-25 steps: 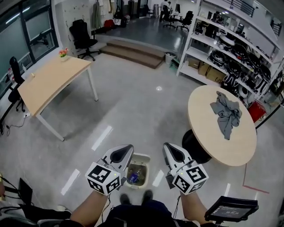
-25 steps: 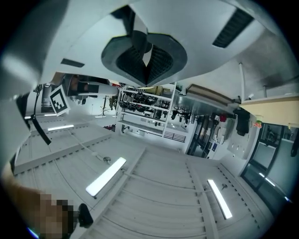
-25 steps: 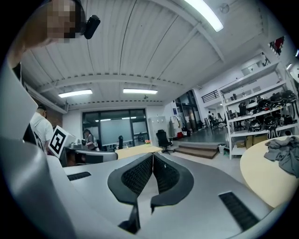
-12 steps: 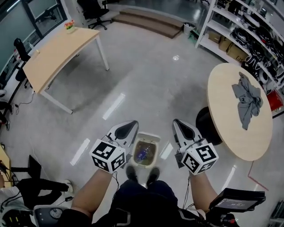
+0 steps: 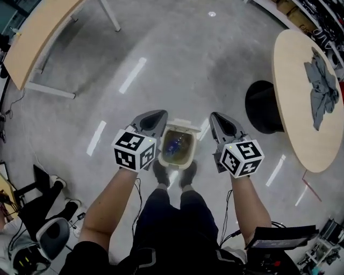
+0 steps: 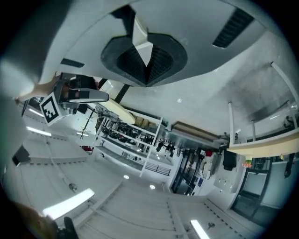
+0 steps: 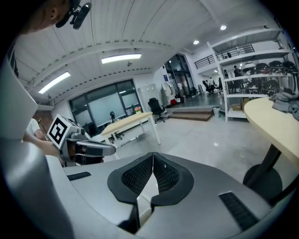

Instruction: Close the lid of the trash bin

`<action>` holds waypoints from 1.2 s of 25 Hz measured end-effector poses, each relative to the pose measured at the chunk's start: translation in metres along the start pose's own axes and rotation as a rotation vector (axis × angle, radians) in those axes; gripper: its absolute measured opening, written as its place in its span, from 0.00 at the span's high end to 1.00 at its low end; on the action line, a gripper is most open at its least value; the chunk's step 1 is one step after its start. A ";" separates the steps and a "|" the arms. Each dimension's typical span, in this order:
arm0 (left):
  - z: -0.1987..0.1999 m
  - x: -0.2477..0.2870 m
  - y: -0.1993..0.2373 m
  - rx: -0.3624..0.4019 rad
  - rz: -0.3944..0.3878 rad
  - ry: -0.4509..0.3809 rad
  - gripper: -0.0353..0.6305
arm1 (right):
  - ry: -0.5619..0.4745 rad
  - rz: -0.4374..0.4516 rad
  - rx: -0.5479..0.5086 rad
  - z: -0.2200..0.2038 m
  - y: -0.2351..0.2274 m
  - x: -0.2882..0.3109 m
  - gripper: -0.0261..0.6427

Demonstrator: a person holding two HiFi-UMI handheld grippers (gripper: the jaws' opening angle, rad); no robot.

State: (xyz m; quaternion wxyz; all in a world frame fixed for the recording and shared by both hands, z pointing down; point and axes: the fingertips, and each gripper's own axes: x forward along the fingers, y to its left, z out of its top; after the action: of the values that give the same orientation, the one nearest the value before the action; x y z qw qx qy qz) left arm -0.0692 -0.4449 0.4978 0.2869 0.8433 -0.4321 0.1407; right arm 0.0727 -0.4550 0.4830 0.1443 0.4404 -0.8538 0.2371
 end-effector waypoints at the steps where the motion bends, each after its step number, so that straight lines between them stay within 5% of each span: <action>1: -0.014 0.012 0.006 -0.011 0.002 0.030 0.96 | 0.024 -0.006 0.012 -0.015 -0.007 0.008 0.95; 11: -0.132 0.111 0.051 -0.064 0.022 0.231 0.96 | 0.254 -0.032 0.102 -0.169 -0.049 0.075 0.95; 18: -0.169 0.132 0.046 -0.039 -0.002 0.344 0.96 | 0.305 -0.040 0.168 -0.204 -0.057 0.086 0.95; 24: -0.198 0.116 0.033 -0.092 0.013 0.352 0.96 | 0.341 -0.036 0.190 -0.231 -0.052 0.071 0.95; 30: -0.249 0.096 0.010 -0.069 -0.023 0.474 0.96 | 0.449 0.028 0.153 -0.276 -0.023 0.047 0.94</action>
State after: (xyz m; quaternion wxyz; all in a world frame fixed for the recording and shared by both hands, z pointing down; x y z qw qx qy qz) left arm -0.0183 -0.3610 0.7463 0.4106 0.7812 -0.3478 0.3166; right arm 0.0754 -0.3516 0.7443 0.2937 0.3743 -0.7858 0.3951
